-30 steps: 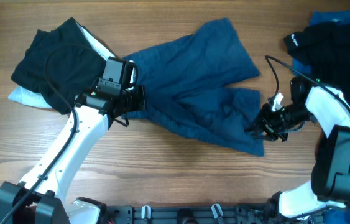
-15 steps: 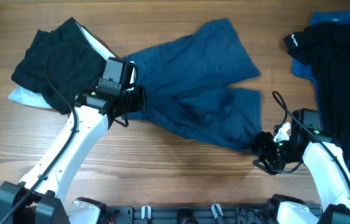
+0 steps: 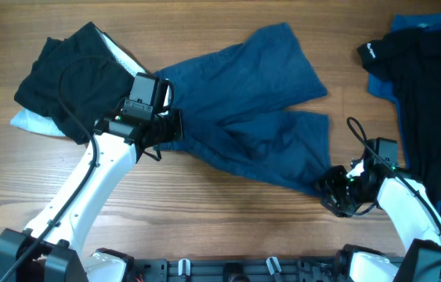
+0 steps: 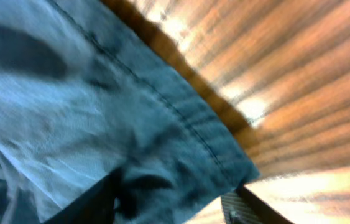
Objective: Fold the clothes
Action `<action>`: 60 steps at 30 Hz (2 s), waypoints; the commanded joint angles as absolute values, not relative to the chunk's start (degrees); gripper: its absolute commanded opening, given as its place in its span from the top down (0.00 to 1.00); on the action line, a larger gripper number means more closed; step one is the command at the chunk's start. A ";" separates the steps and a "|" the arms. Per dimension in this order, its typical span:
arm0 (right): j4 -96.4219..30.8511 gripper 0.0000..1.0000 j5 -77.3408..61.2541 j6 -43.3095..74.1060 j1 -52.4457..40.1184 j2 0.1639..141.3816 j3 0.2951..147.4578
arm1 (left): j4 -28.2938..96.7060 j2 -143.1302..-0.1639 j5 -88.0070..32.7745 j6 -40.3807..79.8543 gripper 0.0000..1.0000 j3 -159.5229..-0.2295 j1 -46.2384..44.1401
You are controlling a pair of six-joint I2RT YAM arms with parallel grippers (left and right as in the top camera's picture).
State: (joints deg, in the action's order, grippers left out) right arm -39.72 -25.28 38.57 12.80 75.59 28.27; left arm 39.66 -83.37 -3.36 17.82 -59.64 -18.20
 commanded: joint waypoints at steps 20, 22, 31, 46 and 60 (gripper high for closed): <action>-60.86 0.96 -9.82 27.07 12.84 68.14 75.09 | 60.18 -67.11 -23.14 17.23 0.96 -60.25 -23.18; -60.07 0.96 -8.54 27.42 12.84 68.14 78.52 | 63.92 -64.84 -22.94 19.09 0.96 -60.23 -26.70; -61.06 0.96 -12.64 26.70 12.84 76.23 80.16 | 70.72 -63.00 -11.20 25.85 0.96 -60.23 -34.72; -72.77 0.62 -25.87 16.05 12.84 81.14 51.94 | 66.15 -63.00 -6.24 26.15 0.94 -60.23 -34.72; -48.82 0.52 -33.54 27.20 12.84 79.00 34.76 | 65.12 -63.00 -5.43 25.76 0.93 -60.23 -34.72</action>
